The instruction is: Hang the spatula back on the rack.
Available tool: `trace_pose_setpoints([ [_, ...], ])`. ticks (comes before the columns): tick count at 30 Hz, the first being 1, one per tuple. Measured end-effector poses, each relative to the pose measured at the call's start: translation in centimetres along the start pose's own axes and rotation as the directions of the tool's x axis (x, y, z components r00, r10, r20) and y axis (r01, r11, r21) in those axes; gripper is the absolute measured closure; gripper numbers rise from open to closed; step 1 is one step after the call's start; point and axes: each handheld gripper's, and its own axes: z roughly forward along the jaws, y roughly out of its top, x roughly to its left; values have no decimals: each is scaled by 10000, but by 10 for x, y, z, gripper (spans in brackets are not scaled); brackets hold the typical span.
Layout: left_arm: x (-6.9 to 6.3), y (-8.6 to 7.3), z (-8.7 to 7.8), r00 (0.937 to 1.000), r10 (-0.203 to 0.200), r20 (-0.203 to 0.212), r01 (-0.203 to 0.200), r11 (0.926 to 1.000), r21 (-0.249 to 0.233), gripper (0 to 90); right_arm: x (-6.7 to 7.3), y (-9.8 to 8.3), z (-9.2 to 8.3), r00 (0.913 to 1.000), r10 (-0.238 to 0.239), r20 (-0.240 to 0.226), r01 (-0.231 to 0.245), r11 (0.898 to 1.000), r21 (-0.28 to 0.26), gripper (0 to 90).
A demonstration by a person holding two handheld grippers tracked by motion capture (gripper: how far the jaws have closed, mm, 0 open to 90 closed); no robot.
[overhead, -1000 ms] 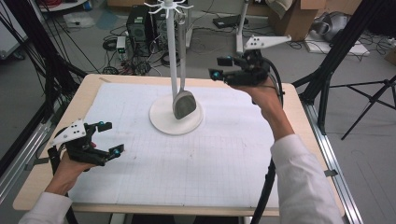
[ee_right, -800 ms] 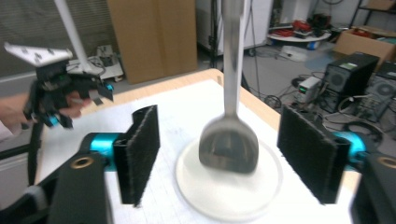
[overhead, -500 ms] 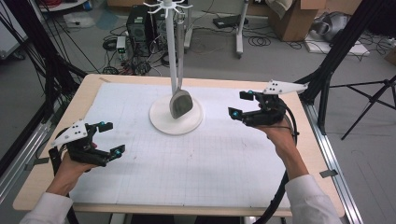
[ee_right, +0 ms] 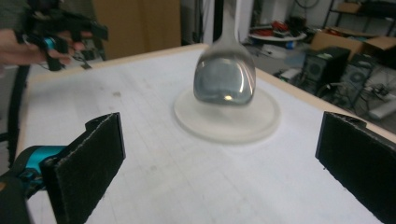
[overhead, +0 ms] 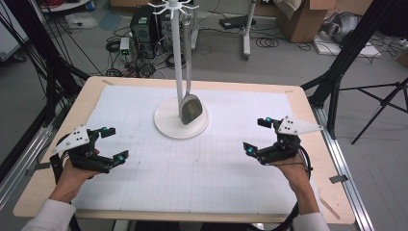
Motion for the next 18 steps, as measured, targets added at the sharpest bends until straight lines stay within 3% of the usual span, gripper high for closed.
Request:
trace_pose_setpoints([
  [6,-5,-4,-1,10000,52,-45,-52,10000,26,18,-1,-33,-16,9957,708,605,-680,9966,-472,3],
  [10,-5,-7,-4,9999,-16,-141,17,10000,25,17,0,-48,-23,9946,822,632,-777,9944,-719,3],
  [18,-5,-7,-5,9999,-12,-141,12,10000,-26,18,1,-49,-21,9955,724,617,-690,9961,-556,3],
])
